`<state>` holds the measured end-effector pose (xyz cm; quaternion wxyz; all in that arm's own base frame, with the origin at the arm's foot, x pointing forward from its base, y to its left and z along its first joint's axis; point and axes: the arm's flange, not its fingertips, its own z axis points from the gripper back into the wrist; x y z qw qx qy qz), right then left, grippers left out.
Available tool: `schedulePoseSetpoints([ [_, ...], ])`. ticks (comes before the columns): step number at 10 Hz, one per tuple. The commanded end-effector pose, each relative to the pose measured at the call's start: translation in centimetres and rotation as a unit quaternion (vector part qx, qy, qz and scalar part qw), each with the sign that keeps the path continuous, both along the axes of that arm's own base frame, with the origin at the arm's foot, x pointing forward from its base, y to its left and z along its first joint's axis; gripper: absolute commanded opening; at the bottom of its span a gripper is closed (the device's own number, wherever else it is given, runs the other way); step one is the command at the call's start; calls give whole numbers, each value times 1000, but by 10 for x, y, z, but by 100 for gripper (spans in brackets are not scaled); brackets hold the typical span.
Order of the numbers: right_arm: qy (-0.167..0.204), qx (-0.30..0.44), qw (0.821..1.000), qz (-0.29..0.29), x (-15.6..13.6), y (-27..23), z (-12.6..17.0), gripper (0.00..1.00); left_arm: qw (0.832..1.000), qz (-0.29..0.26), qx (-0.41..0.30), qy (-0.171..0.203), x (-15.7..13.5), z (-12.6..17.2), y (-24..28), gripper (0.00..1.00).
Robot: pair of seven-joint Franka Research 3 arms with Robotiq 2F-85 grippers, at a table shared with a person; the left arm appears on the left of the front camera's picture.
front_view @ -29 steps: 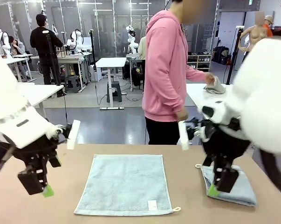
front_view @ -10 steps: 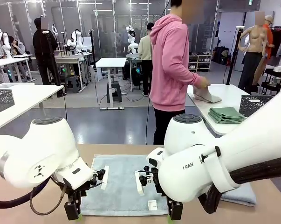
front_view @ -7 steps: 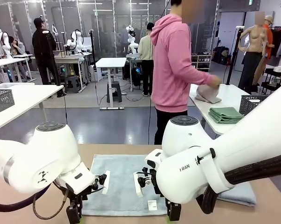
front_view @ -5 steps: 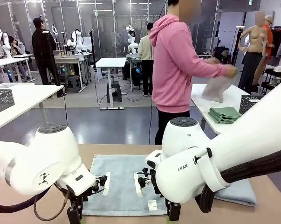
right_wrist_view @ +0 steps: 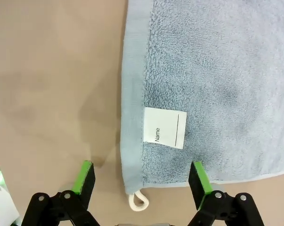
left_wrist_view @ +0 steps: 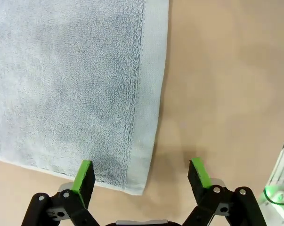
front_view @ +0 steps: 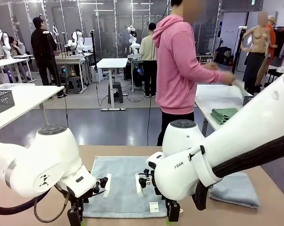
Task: Fold the towels and place them in the basket.
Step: When a person lays out a Towel with hook on the table, fold it in half twice.
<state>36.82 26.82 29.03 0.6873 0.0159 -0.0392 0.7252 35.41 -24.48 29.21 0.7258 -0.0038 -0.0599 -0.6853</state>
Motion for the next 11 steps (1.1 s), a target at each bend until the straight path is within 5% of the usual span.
schedulePoseSetpoints([
  [1,20,7,1000,3,7,0,-2,100,1000,-14,-9,-7,-28,-6,26,100],
  [3,29,1,1000,-9,10,-1,-1,100,1000,-16,-9,-5,-27,-6,27,100],
  [4,29,-6,1000,-8,11,-1,0,88,1000,-15,-9,-6,-27,-6,27,88],
  [6,29,-13,999,-6,12,1,-1,28,1000,-15,-12,-10,-26,-6,28,42],
  [7,30,-14,999,-7,13,1,0,36,1000,-14,-10,-9,-26,-5,29,9],
  [8,32,-16,999,-12,14,1,1,0,1000,-15,-8,-9,-25,-5,29,0],
  [11,34,-19,999,-19,15,-2,3,0,1000,-24,0,-9,-20,-3,27,0],
])
